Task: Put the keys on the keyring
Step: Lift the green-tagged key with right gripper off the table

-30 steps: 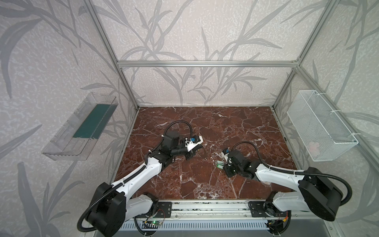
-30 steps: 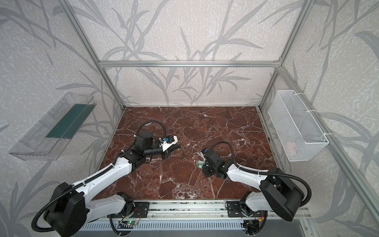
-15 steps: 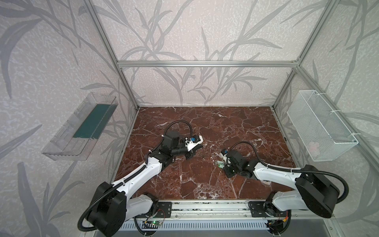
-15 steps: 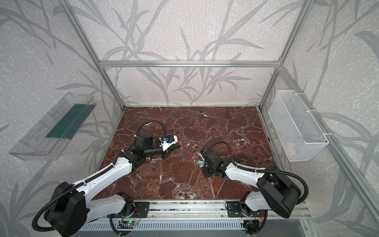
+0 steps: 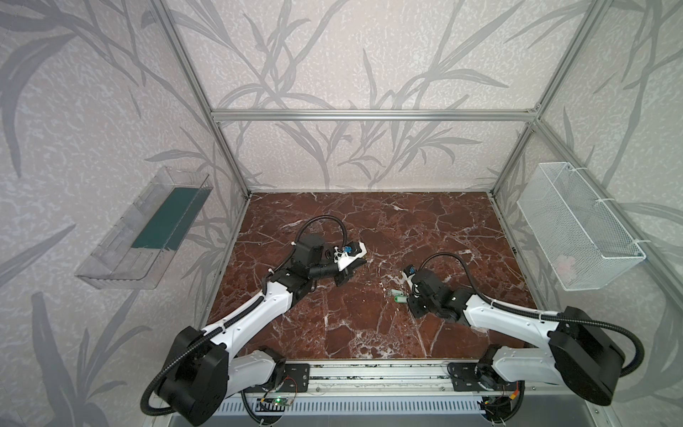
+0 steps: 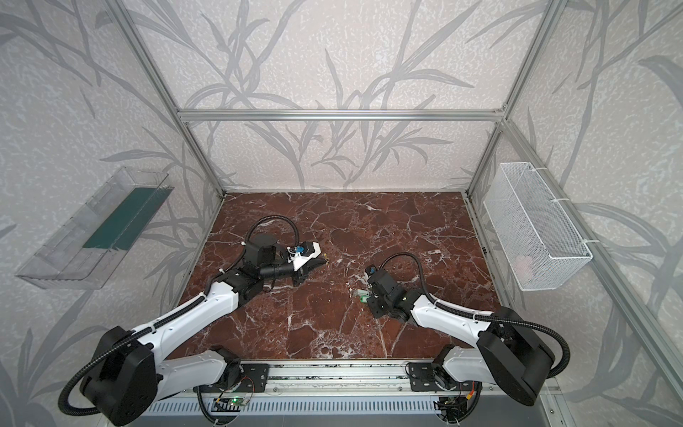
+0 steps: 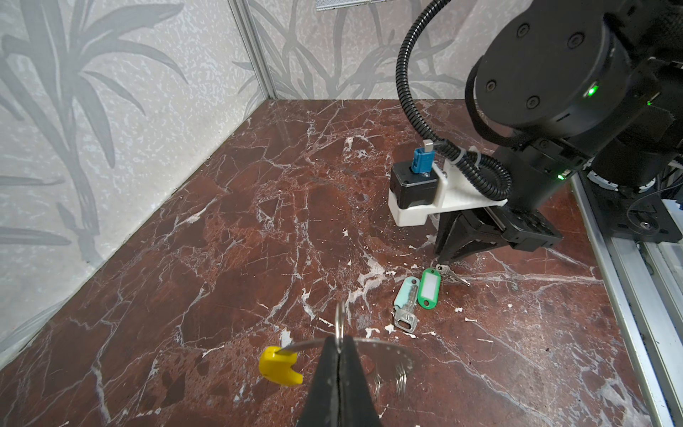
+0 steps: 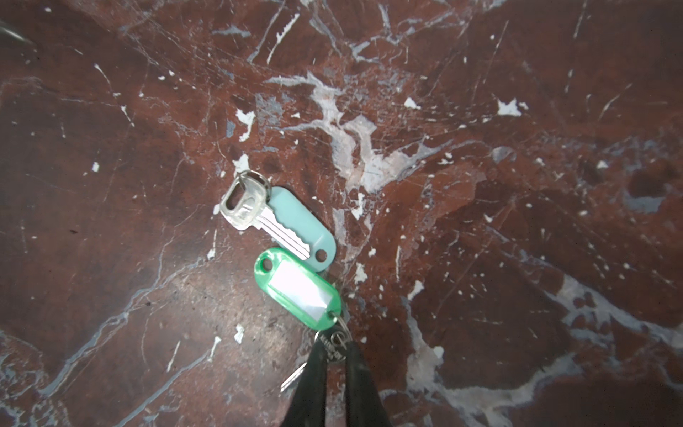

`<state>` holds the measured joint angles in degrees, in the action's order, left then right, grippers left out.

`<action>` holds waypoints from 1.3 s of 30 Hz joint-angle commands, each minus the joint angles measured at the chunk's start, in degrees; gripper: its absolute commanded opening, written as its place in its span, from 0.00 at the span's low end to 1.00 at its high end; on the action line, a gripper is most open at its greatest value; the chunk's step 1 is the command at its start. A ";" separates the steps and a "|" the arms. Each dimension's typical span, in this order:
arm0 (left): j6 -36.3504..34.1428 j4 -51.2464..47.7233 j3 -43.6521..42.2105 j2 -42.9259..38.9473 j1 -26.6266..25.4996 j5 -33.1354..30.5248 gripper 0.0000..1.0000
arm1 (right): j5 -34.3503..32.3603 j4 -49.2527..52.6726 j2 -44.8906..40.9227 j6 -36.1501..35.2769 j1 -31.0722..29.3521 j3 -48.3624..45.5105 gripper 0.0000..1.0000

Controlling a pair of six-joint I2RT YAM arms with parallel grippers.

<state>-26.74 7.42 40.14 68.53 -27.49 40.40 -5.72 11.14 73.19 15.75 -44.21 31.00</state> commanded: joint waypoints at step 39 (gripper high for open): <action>0.03 0.89 2.63 1.08 -0.71 1.06 0.00 | 3.23 -9.33 5.61 5.00 2.10 -3.58 0.14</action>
<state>-26.35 7.73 40.38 69.32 -28.01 40.53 -3.38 2.04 77.87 20.34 -42.41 28.10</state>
